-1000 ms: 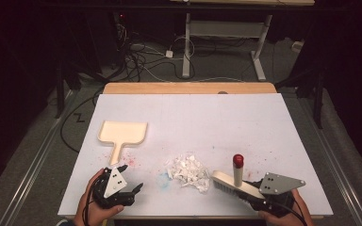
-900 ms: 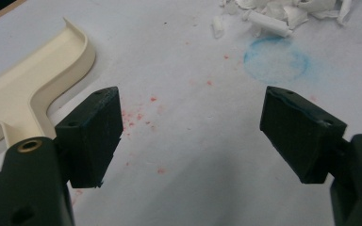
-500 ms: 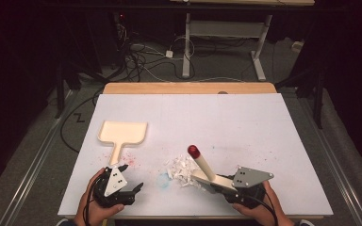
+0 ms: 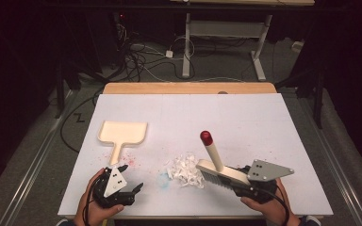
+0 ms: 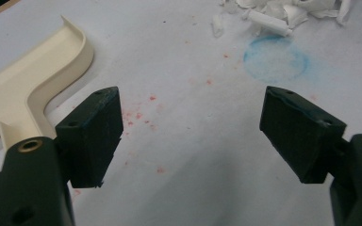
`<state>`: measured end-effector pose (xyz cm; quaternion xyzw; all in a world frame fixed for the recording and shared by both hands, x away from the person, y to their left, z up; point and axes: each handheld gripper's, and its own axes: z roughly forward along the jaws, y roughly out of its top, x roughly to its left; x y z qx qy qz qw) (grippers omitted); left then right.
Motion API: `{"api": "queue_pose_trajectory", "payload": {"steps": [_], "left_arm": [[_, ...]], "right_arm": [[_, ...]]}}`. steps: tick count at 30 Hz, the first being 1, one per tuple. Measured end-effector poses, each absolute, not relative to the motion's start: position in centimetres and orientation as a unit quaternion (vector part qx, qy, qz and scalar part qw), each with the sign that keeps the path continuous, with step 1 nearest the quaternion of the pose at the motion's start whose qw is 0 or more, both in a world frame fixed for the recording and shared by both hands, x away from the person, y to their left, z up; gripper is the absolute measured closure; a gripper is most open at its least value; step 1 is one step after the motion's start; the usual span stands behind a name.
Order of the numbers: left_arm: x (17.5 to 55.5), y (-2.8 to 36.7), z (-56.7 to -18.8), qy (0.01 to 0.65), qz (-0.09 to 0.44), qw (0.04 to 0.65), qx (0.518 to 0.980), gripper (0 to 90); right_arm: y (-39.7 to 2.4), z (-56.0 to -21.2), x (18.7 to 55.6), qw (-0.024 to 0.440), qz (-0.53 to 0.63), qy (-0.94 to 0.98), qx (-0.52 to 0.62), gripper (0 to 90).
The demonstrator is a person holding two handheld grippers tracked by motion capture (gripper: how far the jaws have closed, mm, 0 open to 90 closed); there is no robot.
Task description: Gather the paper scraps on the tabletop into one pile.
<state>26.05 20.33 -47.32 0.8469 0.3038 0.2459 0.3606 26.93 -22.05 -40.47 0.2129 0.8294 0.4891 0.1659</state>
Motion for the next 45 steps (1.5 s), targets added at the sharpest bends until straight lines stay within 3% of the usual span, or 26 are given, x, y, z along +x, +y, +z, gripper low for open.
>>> {"api": "queue_pose_trajectory", "payload": {"steps": [19, 23, 27, 38, 45], "left_arm": [[26.0, 20.3, -47.4, 0.301, 0.247, 0.357, 0.849, 20.8], [26.0, 20.1, -47.5, 0.297, 0.242, 0.352, 0.854, 20.8], [26.2, 19.8, -47.5, 0.294, 0.242, 0.35, 0.856, 20.8], [26.6, 19.7, -47.4, 0.294, 0.241, 0.356, 0.854, 20.8], [26.5, 19.6, -47.5, 0.287, 0.244, 0.353, 0.856, 20.8]], "right_arm": [[-25.1, -40.1, 25.4, 0.161, 0.478, 0.832, 0.232, 68.1], [-25.5, -41.3, 25.3, 0.14, 0.455, 0.844, 0.246, 68.1], [-24.2, -42.4, 25.6, 0.12, 0.458, 0.848, 0.24, 68.2], [-19.8, -43.5, 28.7, 0.136, 0.498, 0.829, 0.217, 68.2], [-21.1, -42.0, 28.4, 0.139, 0.512, 0.819, 0.218, 68.1]]}}
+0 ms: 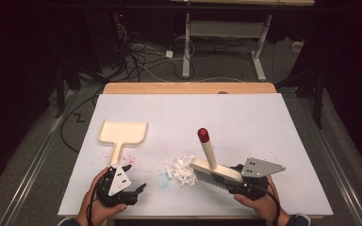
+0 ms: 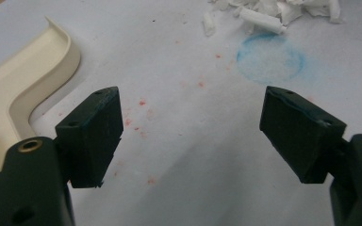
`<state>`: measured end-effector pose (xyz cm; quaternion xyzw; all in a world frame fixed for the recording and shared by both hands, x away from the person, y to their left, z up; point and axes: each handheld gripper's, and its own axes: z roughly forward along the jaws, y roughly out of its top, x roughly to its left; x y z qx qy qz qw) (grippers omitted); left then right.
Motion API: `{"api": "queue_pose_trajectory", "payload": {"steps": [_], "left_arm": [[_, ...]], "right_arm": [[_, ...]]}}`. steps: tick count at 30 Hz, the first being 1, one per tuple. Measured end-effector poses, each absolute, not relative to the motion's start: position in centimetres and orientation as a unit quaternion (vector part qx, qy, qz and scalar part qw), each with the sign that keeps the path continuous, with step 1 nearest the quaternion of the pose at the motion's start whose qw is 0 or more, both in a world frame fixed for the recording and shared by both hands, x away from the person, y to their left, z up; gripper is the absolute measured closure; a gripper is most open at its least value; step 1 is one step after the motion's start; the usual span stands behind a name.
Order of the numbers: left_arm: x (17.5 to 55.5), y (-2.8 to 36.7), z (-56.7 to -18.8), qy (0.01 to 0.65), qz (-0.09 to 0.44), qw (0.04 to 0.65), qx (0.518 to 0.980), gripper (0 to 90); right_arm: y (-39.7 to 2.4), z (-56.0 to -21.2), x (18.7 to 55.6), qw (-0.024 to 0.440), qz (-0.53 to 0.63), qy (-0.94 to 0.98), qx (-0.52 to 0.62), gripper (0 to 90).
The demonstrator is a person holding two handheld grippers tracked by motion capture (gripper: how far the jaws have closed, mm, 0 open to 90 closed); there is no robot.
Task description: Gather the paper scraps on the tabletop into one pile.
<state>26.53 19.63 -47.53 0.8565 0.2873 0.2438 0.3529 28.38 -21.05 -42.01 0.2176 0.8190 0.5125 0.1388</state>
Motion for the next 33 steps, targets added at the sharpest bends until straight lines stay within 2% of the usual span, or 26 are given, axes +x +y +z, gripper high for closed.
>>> {"api": "queue_pose_trajectory", "payload": {"steps": [9, 12, 20, 25, 27, 30, 32, 33], "left_arm": [[26.4, 19.8, -47.5, 0.288, 0.247, 0.349, 0.857, 20.8], [26.5, 19.7, -47.5, 0.29, 0.245, 0.35, 0.856, 20.8], [26.6, 19.4, -47.6, 0.291, 0.238, 0.346, 0.859, 20.8], [26.7, 19.3, -47.8, 0.29, 0.235, 0.342, 0.863, 20.8], [26.7, 19.3, -47.8, 0.289, 0.235, 0.34, 0.863, 20.8], [26.7, 19.4, -47.8, 0.285, 0.24, 0.34, 0.863, 20.8], [26.7, 19.3, -47.8, 0.283, 0.241, 0.339, 0.864, 20.7], [26.6, 19.3, -47.8, 0.286, 0.237, 0.337, 0.865, 20.7]], "right_arm": [[-25.6, -40.2, 27.0, 0.128, 0.508, 0.815, 0.247, 67.9], [-27.0, -40.4, 27.0, 0.102, 0.499, 0.818, 0.268, 67.8], [-28.9, -42.4, 30.4, 0.048, 0.443, 0.825, 0.348, 67.7], [-29.7, -42.7, 32.3, 0.036, 0.427, 0.816, 0.389, 66.6], [-30.1, -42.9, 33.2, 0.027, 0.416, 0.816, 0.399, 63.7], [-30.5, -43.2, 34.5, 0.056, 0.388, 0.831, 0.396, 56.2], [-31.4, -43.3, 35.3, 0.043, 0.399, 0.822, 0.403, 51.7], [-31.7, -43.2, 35.6, 0.054, 0.399, 0.823, 0.401, 48.7]]}}
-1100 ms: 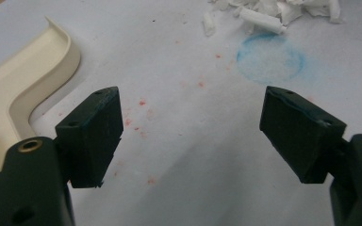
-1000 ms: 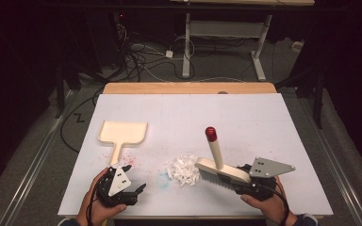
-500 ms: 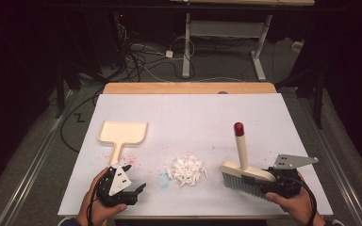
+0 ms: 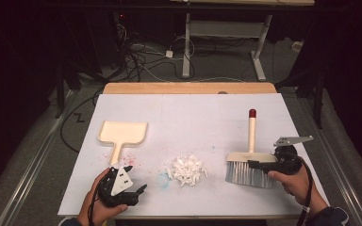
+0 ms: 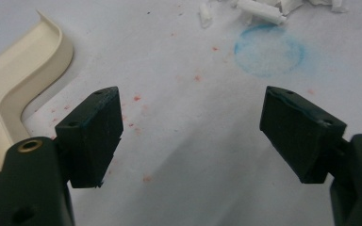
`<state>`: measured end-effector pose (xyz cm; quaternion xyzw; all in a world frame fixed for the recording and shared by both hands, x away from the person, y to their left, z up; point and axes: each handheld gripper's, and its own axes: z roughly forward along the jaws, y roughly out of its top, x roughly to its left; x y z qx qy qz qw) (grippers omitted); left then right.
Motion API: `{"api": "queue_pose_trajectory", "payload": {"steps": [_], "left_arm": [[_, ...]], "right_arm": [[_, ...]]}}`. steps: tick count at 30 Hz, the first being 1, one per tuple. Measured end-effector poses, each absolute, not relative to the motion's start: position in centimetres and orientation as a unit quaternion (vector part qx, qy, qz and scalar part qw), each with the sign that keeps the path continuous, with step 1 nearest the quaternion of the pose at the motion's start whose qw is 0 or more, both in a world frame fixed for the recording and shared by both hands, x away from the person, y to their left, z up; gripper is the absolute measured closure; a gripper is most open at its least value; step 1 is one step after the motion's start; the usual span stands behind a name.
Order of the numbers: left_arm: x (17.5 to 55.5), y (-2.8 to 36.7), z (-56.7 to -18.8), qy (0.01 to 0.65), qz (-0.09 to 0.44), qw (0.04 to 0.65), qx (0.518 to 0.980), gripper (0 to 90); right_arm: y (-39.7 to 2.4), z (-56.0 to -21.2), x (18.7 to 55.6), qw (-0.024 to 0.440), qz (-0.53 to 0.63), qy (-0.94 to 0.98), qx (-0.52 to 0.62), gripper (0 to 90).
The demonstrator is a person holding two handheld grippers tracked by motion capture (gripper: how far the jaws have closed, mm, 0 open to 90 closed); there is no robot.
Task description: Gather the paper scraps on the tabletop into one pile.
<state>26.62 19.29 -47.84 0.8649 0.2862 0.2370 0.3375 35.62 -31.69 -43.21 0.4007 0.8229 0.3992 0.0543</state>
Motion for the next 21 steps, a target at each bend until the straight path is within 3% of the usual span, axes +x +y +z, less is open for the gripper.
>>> {"api": "queue_pose_trajectory", "payload": {"steps": [5, 7, 8, 9, 12, 21], "left_arm": [[26.6, 19.2, -47.9, 0.284, 0.237, 0.333, 0.867, 20.6], [26.5, 19.1, -47.9, 0.281, 0.239, 0.332, 0.868, 20.6], [26.5, 19.1, -47.9, 0.28, 0.24, 0.332, 0.868, 20.6], [26.4, 19.1, -47.9, 0.28, 0.24, 0.332, 0.868, 20.6], [26.4, 19.2, -47.9, 0.28, 0.241, 0.331, 0.868, 20.6], [26.3, 19.2, -47.8, 0.28, 0.245, 0.334, 0.866, 20.5]], "right_arm": [[-32.7, -42.9, 36.9, 0.064, 0.388, 0.82, 0.416, 40.2], [-33.0, -43.0, 37.5, 0.074, 0.379, 0.82, 0.422, 43.4], [-33.1, -42.9, 37.5, 0.111, 0.357, 0.826, 0.423, 47.5], [-33.1, -42.8, 37.6, 0.146, 0.333, 0.833, 0.418, 45.2], [-33.6, -42.5, 37.5, 0.167, 0.34, 0.822, 0.424, 42.7], [-32.1, -40.9, 35.6, 0.289, 0.368, 0.797, 0.382, 34.1]]}}
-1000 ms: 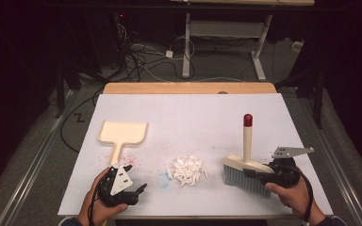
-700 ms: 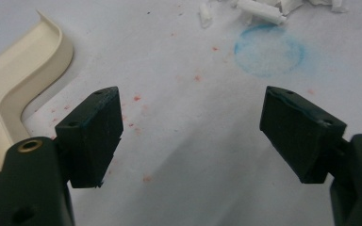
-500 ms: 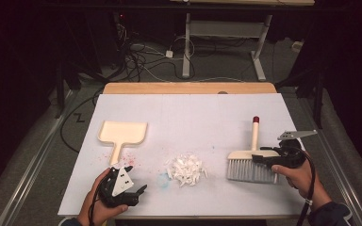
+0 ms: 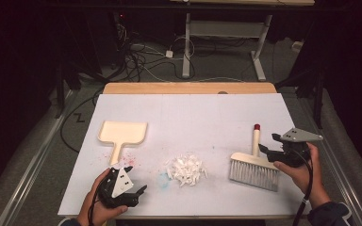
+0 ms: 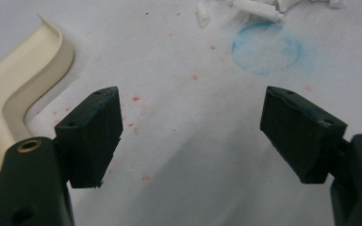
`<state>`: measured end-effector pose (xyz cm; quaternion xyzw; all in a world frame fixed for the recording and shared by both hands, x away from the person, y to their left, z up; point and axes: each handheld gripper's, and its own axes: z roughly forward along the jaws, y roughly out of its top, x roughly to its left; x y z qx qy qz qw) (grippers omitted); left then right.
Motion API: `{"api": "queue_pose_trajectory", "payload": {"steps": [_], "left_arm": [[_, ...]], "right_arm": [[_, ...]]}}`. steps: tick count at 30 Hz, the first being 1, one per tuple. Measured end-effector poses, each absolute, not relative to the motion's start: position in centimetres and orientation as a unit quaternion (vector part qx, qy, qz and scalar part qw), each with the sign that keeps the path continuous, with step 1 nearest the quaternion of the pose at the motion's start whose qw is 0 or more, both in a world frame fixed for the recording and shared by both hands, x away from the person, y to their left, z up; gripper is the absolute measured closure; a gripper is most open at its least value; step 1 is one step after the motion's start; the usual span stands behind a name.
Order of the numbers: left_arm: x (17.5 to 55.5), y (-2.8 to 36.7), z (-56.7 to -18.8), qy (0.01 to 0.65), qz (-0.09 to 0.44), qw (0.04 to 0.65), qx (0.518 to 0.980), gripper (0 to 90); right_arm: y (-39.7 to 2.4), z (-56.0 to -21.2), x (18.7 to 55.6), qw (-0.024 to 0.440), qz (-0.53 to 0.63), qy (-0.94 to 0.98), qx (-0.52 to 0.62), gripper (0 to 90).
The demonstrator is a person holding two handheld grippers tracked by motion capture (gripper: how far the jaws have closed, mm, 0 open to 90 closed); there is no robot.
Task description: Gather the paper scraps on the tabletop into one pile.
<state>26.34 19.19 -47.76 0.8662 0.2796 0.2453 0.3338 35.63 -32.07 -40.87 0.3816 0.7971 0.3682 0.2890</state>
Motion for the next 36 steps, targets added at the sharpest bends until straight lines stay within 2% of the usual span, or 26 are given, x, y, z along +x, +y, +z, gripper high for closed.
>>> {"api": "queue_pose_trajectory", "payload": {"steps": [8, 11, 16, 23, 36], "left_arm": [[26.4, 19.2, -47.6, 0.284, 0.25, 0.336, 0.862, 18.8], [26.5, 19.2, -47.6, 0.287, 0.251, 0.341, 0.859, 18.7], [26.2, 19.2, -47.5, 0.289, 0.257, 0.342, 0.856, 18.6], [25.8, 18.7, -47.4, 0.28, 0.267, 0.346, 0.855, 17.4], [25.8, 18.7, -47.5, 0.273, 0.272, 0.345, 0.856, 16.7]], "right_arm": [[-30.3, -39.7, 33.6, 0.355, 0.406, 0.761, 0.36, 23.7], [-29.7, -40.1, 32.3, 0.378, 0.405, 0.758, 0.344, 23.5], [-29.5, -41.2, 29.9, 0.393, 0.426, 0.75, 0.319, 23.9], [-29.4, -44.0, 27.5, 0.347, 0.439, 0.771, 0.303, 19.5], [-29.5, -43.7, 26.9, 0.363, 0.439, 0.76, 0.313, 19.0]]}}
